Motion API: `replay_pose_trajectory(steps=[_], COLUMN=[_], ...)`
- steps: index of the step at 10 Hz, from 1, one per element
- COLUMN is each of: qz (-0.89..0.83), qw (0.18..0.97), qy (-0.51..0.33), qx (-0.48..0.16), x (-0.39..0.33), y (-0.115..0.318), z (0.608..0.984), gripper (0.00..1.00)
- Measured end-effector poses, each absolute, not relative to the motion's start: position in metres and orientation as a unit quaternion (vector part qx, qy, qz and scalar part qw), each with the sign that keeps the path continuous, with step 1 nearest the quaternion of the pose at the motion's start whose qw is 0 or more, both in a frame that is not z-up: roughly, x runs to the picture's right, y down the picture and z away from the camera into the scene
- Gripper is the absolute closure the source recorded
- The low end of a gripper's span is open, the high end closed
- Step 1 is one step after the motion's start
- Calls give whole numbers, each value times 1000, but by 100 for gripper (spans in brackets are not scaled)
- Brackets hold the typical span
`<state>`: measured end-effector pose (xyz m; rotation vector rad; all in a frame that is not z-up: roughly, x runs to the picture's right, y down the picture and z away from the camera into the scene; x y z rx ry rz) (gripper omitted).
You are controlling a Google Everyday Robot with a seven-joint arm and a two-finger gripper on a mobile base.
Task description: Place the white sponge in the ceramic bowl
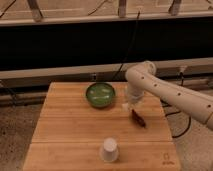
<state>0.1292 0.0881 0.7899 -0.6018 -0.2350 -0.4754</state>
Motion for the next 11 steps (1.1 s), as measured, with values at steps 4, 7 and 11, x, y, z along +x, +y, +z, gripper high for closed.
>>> replay_pose_trajectory(steps=[4,7,11], qz=[-247,-256,-262], qw=[919,916,915], qy=[-120,-123,-130], qx=[-285,-282,-277], x=[99,72,56], y=[67,53,40], z=[798,807,817], gripper=[100,100,100])
